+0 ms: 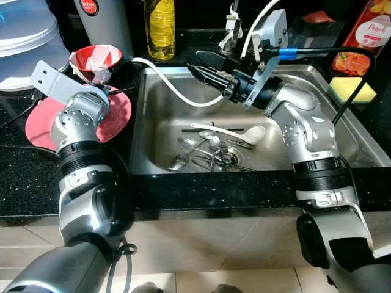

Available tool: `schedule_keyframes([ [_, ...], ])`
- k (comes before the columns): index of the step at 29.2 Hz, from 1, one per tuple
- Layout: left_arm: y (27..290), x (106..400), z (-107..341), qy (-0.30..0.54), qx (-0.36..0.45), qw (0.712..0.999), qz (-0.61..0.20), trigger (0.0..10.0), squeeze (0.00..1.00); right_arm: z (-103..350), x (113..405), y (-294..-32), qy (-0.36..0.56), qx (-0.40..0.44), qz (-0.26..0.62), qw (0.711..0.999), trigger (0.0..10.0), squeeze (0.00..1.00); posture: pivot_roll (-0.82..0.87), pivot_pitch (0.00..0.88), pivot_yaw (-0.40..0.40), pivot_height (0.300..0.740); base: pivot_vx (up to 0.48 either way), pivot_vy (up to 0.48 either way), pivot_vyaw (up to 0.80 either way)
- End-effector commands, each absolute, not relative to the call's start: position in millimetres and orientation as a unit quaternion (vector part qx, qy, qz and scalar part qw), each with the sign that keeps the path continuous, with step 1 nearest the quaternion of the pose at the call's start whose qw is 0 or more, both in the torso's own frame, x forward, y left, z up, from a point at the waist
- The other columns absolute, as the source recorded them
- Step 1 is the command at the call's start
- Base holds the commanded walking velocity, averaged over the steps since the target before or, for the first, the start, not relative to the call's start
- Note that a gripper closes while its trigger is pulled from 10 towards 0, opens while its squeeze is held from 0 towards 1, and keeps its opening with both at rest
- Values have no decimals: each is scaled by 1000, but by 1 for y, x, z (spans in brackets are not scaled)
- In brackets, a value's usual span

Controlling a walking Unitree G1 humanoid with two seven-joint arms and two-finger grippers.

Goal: Kitchen organization

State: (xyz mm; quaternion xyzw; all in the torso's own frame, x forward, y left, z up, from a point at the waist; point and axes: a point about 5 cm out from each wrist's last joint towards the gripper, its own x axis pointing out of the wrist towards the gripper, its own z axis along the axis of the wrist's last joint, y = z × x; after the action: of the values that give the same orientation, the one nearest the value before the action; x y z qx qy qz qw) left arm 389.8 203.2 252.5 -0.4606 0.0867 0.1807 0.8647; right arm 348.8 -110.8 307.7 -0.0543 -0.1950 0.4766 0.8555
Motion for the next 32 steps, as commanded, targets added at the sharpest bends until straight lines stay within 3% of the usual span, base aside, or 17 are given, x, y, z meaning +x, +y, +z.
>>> schedule_keyframes([
  [1, 201, 390, 240, 114, -468, 854, 196, 10000, 1000, 308, 346, -111, -194, -59, 481, 853, 10000, 0, -4, 68, 26, 740, 0, 0, 0],
  [2, 204, 391, 237, 118, -478, 847, 201, 10000, 0, 308, 347, -111, -194, -59, 481, 853, 10000, 0, -7, 68, 22, 740, 0, 0, 0],
  [4, 216, 395, 222, 128, -511, 820, 222, 10000, 0, 309, 347, -109, -195, -60, 484, 851, 10000, 0, -13, 67, 18, 740, 0, 0, 0],
  [11, 220, 401, 210, 129, -558, 791, 217, 10000, 0, 311, 348, -107, -196, -62, 487, 849, 10000, 0, -23, 66, 11, 740, 0, 0, 0],
  [12, 220, 402, 208, 127, -569, 785, 211, 6000, 0, 312, 347, -107, -196, -62, 488, 848, 10000, 0, -31, 66, 11, 740, 0, 0, 0],
  [13, 219, 402, 207, 125, -575, 781, 208, 6000, 0, 312, 347, -106, -197, -62, 488, 848, 10000, 0, -31, 66, 11, 740, 0, 0, 0],
  [14, 221, 403, 204, 126, -577, 779, 212, 706, 0, 313, 347, -106, -197, -63, 488, 848, 10000, 0, -39, 66, 14, 740, 0, 0, 0],
  [15, 221, 403, 204, 126, -577, 779, 212, 706, 0, 313, 347, -106, -197, -63, 488, 848, 10000, 0, -39, 66, 14, 740, 0, 0, 0],
  [16, 222, 403, 202, 127, -577, 777, 217, 0, 0, 313, 347, -107, -197, -63, 489, 848, 10000, 0, -39, 66, 14, 740, 0, 0, 0],
  [32, 239, 403, 201, 112, -570, 779, 237, 0, 0, 313, 346, -110, -200, -64, 482, 851, 10000, 0, -34, 53, 20, 740, 0, 0, 0],
])
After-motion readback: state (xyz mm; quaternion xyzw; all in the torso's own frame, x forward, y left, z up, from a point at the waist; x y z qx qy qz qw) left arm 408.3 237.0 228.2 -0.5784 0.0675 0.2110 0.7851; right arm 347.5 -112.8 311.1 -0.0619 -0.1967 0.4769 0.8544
